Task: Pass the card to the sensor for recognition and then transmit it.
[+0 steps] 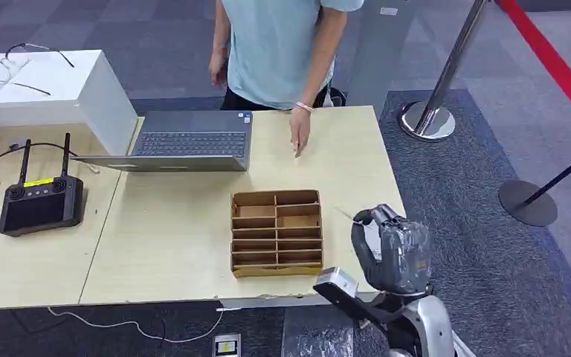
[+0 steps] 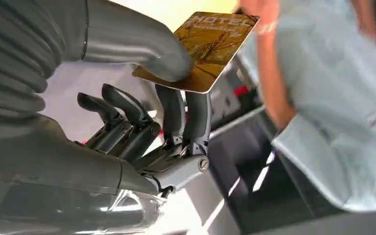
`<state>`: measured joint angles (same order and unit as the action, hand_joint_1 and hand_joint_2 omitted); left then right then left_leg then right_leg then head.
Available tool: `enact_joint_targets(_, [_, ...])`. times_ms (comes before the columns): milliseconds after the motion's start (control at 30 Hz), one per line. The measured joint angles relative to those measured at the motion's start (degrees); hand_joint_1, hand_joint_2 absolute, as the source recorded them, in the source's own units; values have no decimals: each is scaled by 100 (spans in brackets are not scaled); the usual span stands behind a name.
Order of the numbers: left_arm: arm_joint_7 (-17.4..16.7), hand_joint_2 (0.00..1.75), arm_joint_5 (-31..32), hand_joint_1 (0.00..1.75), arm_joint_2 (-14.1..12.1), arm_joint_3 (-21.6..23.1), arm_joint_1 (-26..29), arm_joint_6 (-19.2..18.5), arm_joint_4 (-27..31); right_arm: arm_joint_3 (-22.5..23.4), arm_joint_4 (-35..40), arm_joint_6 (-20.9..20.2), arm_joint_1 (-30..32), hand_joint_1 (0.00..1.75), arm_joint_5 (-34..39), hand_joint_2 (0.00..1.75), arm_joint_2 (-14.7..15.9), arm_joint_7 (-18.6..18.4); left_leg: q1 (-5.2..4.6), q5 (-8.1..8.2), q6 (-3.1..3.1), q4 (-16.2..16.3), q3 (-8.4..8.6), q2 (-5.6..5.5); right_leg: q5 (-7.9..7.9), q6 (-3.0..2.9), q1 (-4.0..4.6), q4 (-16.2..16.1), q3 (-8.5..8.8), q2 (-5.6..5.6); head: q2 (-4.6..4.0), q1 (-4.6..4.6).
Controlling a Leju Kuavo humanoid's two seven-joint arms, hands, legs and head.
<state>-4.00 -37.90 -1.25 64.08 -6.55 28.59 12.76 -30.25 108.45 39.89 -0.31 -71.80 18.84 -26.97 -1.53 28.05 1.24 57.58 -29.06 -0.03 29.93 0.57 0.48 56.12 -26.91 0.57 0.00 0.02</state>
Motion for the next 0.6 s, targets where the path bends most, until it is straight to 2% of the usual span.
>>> enact_joint_targets(300, [2, 0, 70, 0, 22, 79, -1, -13, 0, 513, -186, -2, 2, 175, -227, 175, -68, -114, 0, 0, 0, 1, 1, 0, 0, 0, 0, 0, 1, 0, 0, 0])
enact_joint_targets(600, [2, 0, 81, 0, 26, 103, -2, -13, 0, 693, -324, -2, 0, 175, -157, 175, -101, -173, 0, 0, 0, 0, 1, 0, 0, 0, 0, 0, 0, 0, 0, 2])
